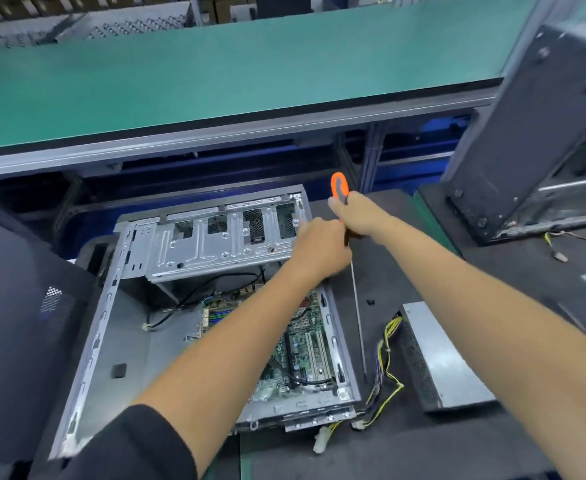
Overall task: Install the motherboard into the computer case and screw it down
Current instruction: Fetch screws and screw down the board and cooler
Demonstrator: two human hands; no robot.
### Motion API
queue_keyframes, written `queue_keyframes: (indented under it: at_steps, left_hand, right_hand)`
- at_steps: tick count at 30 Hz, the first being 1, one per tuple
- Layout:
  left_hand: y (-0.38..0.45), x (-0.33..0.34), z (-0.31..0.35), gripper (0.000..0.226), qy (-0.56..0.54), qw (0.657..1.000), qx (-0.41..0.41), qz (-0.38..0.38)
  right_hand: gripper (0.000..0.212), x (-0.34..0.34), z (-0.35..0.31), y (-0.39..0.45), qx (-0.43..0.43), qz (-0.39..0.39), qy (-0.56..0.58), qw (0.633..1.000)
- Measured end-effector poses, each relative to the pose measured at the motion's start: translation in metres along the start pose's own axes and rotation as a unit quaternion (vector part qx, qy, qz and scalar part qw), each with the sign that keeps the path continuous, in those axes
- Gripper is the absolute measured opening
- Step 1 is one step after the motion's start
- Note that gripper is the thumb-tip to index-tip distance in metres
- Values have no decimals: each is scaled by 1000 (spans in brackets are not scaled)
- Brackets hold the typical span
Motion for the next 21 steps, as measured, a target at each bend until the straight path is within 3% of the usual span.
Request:
queue_keyframes:
  at_steps: [4, 9, 12, 16, 19, 21]
  left_hand:
    - [11, 21, 16, 20, 183, 983, 23, -15]
    - [27, 53, 22, 29, 280, 952, 47, -116]
    - [30, 73, 31, 32, 349, 912, 130, -172]
    - [25, 76, 40, 32, 333, 898, 181, -222]
    - [28, 76, 28, 30, 286, 928, 48, -232]
    - [31, 73, 26, 32, 285, 930, 43, -230]
  right_hand:
    - [22, 18, 38, 14, 88, -62, 56, 993]
    - [12, 28, 67, 23, 146, -125, 67, 979]
    - [19, 37, 81, 27, 166, -155, 37, 973]
    - [36, 47, 100, 33, 228, -109, 107, 961]
    - [24, 53, 103, 44, 192, -99, 28, 976]
    - [33, 57, 102, 44, 175, -110, -29, 978]
Point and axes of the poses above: each hand's wrist, its own y-axis towards the middle knuckle, its own x-axis out of the palm, z = x × y, the point moved 6 cm from there along y, towards the middle knuckle, and after that the axes turned 12 degrees about y, right-handed, at the moved point
